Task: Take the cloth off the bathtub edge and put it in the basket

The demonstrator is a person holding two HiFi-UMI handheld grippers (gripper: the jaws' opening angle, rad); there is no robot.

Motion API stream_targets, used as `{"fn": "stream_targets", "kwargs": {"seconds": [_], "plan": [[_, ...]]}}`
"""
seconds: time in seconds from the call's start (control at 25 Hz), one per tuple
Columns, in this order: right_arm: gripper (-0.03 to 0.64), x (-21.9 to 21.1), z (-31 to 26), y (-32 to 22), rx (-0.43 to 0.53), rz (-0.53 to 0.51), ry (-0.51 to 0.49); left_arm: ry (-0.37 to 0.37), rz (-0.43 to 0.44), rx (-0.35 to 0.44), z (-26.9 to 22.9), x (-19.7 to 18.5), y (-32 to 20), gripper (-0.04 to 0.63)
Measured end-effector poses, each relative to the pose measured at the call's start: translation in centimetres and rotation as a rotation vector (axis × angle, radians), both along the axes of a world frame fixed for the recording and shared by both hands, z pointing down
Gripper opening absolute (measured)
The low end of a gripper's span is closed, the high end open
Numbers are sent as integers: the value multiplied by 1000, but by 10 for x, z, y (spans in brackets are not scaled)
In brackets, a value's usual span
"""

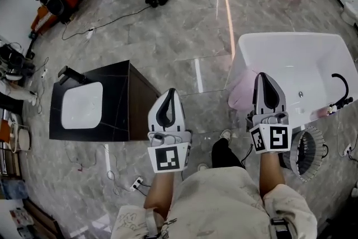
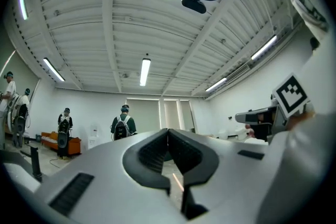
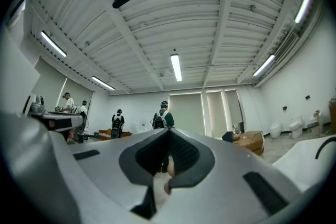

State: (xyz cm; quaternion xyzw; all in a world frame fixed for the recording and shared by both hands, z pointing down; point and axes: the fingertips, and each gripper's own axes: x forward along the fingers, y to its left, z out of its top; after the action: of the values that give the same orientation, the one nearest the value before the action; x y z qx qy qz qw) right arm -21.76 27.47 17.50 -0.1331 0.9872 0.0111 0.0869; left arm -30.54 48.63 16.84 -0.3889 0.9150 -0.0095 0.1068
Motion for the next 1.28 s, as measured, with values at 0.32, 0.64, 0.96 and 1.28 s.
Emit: {"fn": "stream_targets", "kwargs": {"seconds": [0.32,0.64,0.96,1.28], "plan": [[-11,0,2,-135,-56,135,-14,13,103,-34,-4,-25,-136,3],[-11,11,22,-247,-85,248,9,8,247,-16,4,-34,-270,3],[-11,6,48,-302,-98,311,70,60,300,-75,40,-58,-344,3],[-11,-37,99,-329,-120,357,171,104,392,-62,94,-107,-401,3]]}}
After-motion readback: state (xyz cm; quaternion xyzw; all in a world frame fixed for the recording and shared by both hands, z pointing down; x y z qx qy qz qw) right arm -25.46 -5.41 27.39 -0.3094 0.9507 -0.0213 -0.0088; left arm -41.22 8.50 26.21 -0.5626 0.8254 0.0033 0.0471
